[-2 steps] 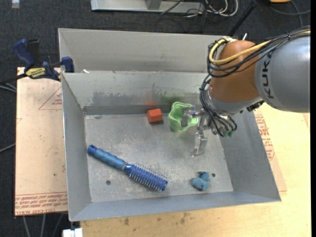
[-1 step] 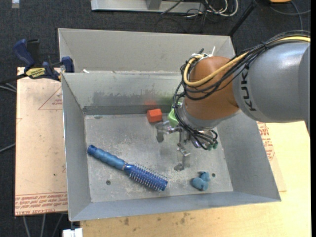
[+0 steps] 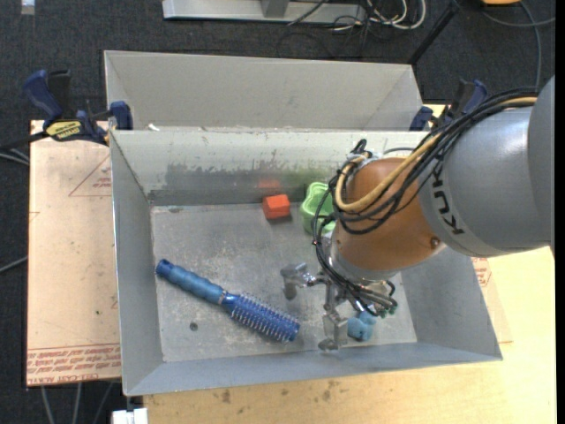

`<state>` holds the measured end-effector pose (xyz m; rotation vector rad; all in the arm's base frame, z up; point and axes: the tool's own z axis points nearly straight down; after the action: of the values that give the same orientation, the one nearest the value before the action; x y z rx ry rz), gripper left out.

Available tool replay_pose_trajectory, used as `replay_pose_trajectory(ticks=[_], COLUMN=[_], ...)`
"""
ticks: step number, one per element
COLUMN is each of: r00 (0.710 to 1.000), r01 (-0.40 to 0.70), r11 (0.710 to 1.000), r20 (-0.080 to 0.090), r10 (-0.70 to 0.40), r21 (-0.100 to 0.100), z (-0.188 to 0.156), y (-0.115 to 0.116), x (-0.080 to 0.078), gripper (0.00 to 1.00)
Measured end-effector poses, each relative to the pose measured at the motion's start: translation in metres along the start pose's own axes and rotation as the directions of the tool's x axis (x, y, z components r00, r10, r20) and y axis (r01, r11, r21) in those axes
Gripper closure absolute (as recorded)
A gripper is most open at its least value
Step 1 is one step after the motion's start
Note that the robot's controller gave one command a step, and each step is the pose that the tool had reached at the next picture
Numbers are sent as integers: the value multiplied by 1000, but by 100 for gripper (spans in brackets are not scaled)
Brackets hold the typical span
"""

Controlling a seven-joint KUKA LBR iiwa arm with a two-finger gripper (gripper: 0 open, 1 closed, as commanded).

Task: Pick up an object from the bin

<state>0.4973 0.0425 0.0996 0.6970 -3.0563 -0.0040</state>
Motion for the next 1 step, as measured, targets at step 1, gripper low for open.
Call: replay_pose_trajectory(ticks=[1], r00=[954], r01=[300], r11=[954], r20=[8], r10=[-300], r21=[9], z=[1], y=[-75], x=[54], gripper=[0])
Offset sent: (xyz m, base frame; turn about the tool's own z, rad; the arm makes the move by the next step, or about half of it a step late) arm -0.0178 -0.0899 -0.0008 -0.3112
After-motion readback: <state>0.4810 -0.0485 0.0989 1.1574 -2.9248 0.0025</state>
